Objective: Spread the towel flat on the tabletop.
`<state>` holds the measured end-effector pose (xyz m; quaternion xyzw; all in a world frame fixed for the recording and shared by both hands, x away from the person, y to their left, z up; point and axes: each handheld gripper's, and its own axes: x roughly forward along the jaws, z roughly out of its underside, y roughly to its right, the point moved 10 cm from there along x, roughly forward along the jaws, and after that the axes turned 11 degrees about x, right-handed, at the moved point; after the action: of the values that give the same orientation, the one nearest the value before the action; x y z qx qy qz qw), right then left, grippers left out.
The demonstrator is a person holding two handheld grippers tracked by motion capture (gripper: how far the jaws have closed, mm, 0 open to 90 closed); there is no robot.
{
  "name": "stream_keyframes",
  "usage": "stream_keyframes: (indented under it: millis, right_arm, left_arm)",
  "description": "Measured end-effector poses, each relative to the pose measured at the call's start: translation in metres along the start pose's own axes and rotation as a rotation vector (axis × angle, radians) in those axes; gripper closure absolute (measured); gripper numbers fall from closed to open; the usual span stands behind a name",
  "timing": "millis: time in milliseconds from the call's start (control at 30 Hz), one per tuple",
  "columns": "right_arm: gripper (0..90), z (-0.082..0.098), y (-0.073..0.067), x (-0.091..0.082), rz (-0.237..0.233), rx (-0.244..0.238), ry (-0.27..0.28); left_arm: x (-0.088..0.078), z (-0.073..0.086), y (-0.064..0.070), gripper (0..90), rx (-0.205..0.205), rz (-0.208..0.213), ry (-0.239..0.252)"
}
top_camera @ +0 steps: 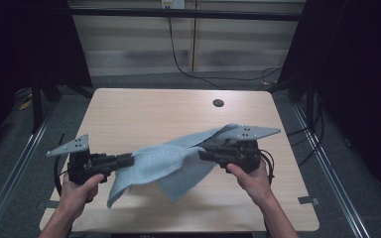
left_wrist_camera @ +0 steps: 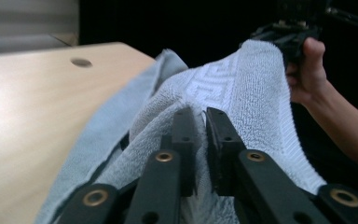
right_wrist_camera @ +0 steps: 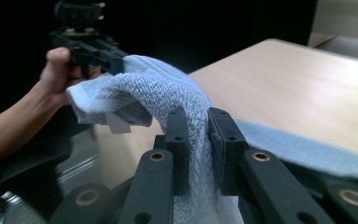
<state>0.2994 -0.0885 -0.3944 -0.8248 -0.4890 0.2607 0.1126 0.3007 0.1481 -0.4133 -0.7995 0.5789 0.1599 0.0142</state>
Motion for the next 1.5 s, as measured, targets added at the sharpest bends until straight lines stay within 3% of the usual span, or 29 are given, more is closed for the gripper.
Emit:
stream_keyframes:
  millis: [33,100,167,233,267,300,333,367,400,467,500,533,633,667,733,867,933,967,1000,1033,1067,1100,1167,1200,1233,1333,1500]
  right_arm:
    - [78.9,0.000,0.000,0.000,0.000,0.000,0.000]
    - [79.5,0.029,-0.003,-0.003,0.019,0.001,-0.062]
    - [79.6,0.050,-0.001,-0.003,0.029,0.011,-0.104]
    - [79.6,0.060,0.000,-0.002,0.021,0.030,-0.119]
    - [79.3,0.083,0.004,-0.001,0.015,0.058,-0.159]
    - [78.7,0.090,0.005,-0.001,0.006,0.069,-0.173]
    - [76.7,0.100,0.007,0.000,-0.001,0.085,-0.197]
    - [72.9,0.109,0.008,0.001,-0.012,0.093,-0.219]
    - [68.3,0.117,0.007,0.001,-0.023,0.095,-0.247]
    - [61.3,0.118,0.009,-0.002,-0.013,0.096,-0.243]
    - [61.3,0.118,0.009,-0.002,-0.013,0.096,-0.243]
    - [57.0,0.107,0.010,-0.008,-0.024,0.096,-0.199]
    - [58.0,0.096,0.015,-0.011,-0.015,0.099,-0.165]
    - [59.8,0.085,0.026,-0.008,0.001,0.097,-0.147]
    - [62.6,0.083,0.042,0.002,0.052,0.092,-0.164]
    - [70.1,0.089,0.082,0.035,0.134,0.104,-0.243]
    - [70.8,0.092,0.101,0.051,0.162,0.125,-0.266]
    - [70.0,0.094,0.110,0.058,0.190,0.137,-0.269]
    - [70.0,0.094,0.110,0.058,0.190,0.137,-0.269]
    - [65.2,0.100,0.126,0.070,0.227,0.143,-0.287]
    - [65.2,0.100,0.126,0.070,0.227,0.143,-0.287]
    - [59.0,0.107,0.132,0.078,0.235,0.152,-0.303]
    - [58.2,0.110,0.132,0.080,0.238,0.145,-0.306]
    - [58.2,0.110,0.132,0.080,0.238,0.145,-0.306]
    - [58.7,0.112,0.130,0.079,0.256,0.117,-0.323]
    - [59.6,0.117,0.126,0.071,0.263,0.093,-0.327]
    - [63.7,0.129,0.121,0.045,0.273,0.096,-0.345]
  left_arm:
    - [0.000,0.000,0.000,76.2,0.000,0.000,0.000]
    - [0.000,0.009,-0.002,72.4,-0.016,0.022,0.003]
    - [0.000,0.011,-0.006,70.3,-0.031,0.017,0.009]
    - [0.004,0.015,-0.013,69.7,-0.036,0.004,-0.009]
    - [0.014,0.022,-0.023,68.8,-0.043,-0.016,-0.040]
    - [0.014,0.022,-0.023,68.4,-0.043,-0.016,-0.040]
    - [0.026,0.033,-0.034,67.6,-0.069,-0.021,-0.072]
    - [0.026,0.033,-0.034,67.3,-0.069,-0.021,-0.072]
    - [0.038,0.047,-0.047,67.2,-0.083,-0.054,-0.110]
    - [0.050,0.060,-0.058,65.3,-0.099,-0.073,-0.162]
    - [0.050,0.060,-0.058,63.3,-0.099,-0.073,-0.162]
    - [0.059,0.068,-0.067,61.6,-0.115,-0.076,-0.187]
    - [0.066,0.074,-0.077,55.7,-0.126,-0.097,-0.217]
    - [0.071,0.078,-0.081,54.9,-0.135,-0.102,-0.220]
    - [0.078,0.082,-0.082,52.3,-0.140,-0.089,-0.222]
    - [0.093,0.086,-0.081,48.7,-0.121,-0.076,-0.249]
    - [0.095,0.087,-0.081,46.3,-0.115,-0.073,-0.262]
    - [0.100,0.092,-0.085,45.3,-0.130,-0.092,-0.281]
    - [0.100,0.092,-0.085,42.6,-0.130,-0.092,-0.281]
    - [0.105,0.099,-0.087,42.7,-0.148,-0.089,-0.305]
    - [0.105,0.099,-0.087,48.0,-0.148,-0.089,-0.305]
    - [0.106,0.104,-0.087,62.6,-0.130,-0.091,-0.336]
    - [0.104,0.105,-0.088,76.5,-0.120,-0.106,-0.345]
    - [0.101,0.103,-0.088,76.5,-0.127,-0.107,-0.327]
    - [0.093,0.098,-0.092,83.1,-0.138,-0.134,-0.298]
    - [0.080,0.095,-0.095,84.5,-0.135,-0.158,-0.279]
    - [0.060,0.095,-0.089,84.6,-0.146,-0.158,-0.268]
